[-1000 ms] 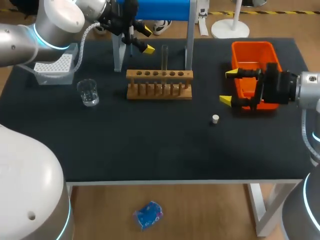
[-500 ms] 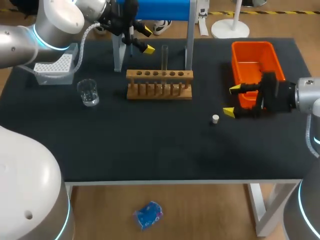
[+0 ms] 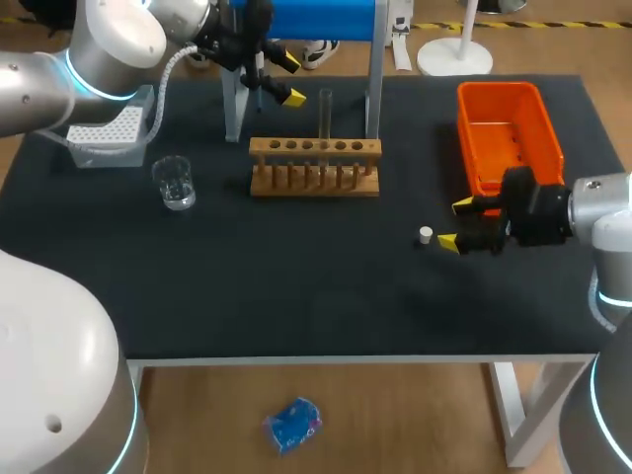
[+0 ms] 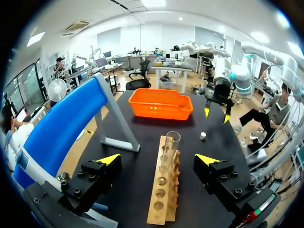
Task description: Invert the test tube, pick up the pipette, mount the tip to pipette, aspirate from beaker and dispense into the tube, eject the tip, return the pipette, and cap with the stopper.
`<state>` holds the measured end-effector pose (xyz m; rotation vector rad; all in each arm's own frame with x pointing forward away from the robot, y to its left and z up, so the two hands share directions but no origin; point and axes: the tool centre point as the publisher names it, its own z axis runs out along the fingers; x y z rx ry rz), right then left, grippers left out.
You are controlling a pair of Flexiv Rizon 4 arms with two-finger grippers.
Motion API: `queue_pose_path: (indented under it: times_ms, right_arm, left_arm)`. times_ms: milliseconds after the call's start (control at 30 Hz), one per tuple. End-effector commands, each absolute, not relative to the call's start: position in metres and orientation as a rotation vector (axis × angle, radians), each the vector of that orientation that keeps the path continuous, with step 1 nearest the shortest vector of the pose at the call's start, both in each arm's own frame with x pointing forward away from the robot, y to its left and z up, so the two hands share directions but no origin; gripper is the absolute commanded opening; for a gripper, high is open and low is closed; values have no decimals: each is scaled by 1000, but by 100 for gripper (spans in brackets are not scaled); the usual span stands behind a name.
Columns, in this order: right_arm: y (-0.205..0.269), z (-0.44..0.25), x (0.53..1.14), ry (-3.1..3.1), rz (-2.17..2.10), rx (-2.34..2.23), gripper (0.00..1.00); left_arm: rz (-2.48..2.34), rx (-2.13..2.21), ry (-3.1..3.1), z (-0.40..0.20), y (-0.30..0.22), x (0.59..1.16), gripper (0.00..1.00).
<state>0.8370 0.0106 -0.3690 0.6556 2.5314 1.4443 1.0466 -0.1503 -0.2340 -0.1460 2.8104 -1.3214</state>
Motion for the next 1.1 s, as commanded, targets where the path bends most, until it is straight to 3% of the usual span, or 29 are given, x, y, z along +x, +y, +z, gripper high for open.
queue_pose_path:
  times_ms: [33,267,333,633,1100]
  right_arm:
    - [20,-387,843,2535,1417,685,78]
    - [25,-403,849,2548,1398,704,81]
    - [25,-407,850,2548,1396,709,72]
    - [26,-413,855,2553,1374,725,72]
    - [28,-420,863,2560,1352,735,60]
  left_arm:
    - [-1317,-146,2817,-233,-150,1047,100]
    - [-1317,-146,2817,-233,-150,1047,100]
    - [-1317,-146,2817,-233,-150,1047,100]
    - [-1317,-146,2817,-233,-150,1047,100]
    - [-1317,-146,2817,-233,-150,1047,100]
